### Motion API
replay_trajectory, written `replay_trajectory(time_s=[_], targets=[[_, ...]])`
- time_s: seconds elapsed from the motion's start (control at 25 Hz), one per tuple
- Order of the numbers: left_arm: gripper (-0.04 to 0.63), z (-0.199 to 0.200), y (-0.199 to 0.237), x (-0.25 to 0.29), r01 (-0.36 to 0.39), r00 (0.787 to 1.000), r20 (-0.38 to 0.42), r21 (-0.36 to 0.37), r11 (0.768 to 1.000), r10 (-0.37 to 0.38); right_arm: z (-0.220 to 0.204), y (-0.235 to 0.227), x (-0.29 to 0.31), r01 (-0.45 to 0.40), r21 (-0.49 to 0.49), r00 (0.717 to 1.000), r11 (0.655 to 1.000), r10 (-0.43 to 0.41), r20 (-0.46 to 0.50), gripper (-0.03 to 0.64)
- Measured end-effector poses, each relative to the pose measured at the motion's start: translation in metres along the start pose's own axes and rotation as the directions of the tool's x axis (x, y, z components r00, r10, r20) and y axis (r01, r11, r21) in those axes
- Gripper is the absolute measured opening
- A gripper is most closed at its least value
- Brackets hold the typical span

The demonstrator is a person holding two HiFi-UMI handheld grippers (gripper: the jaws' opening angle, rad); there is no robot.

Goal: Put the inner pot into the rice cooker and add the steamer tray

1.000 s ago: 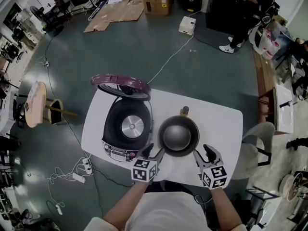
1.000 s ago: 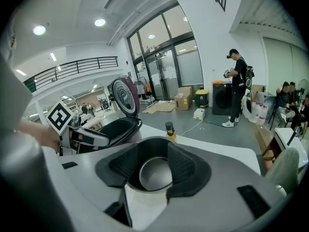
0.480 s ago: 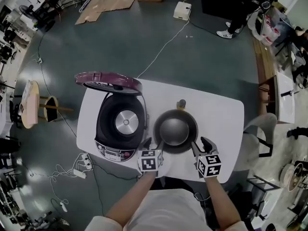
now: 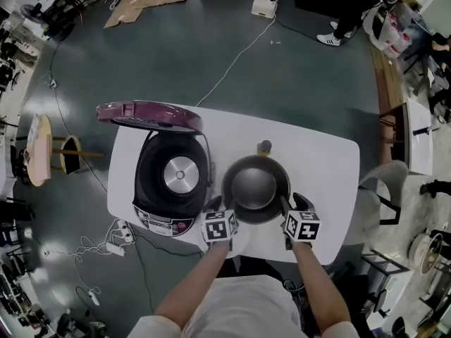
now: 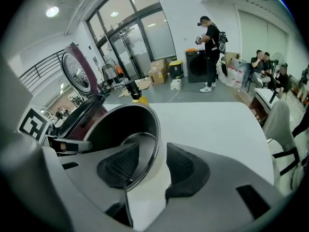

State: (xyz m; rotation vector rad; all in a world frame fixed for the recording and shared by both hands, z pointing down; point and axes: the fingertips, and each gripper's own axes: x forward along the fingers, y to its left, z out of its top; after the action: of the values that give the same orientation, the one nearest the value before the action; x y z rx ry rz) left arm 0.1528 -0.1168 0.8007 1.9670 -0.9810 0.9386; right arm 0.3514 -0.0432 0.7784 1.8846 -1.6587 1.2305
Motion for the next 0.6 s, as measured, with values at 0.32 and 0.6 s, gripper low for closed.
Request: replay_trajectory(time_s=[0.32,0.6], targets=[[0.098,0.004,0.005,0.021,0.010,0.999,-0.033,-0.055,0.998,-0.012,-0.008,-0.010,0.028,0.029,0.077,0.997,0.997,-0.023,-0.077,0.111],[0.067,0.007,0.005,0.022,-0.012,1.000,-0.023,-0.040,0.999,0.011,-0.005,-0.007,0.025,0.084,0.058,0.993,0.995,-0.079,-0.091,0.052]])
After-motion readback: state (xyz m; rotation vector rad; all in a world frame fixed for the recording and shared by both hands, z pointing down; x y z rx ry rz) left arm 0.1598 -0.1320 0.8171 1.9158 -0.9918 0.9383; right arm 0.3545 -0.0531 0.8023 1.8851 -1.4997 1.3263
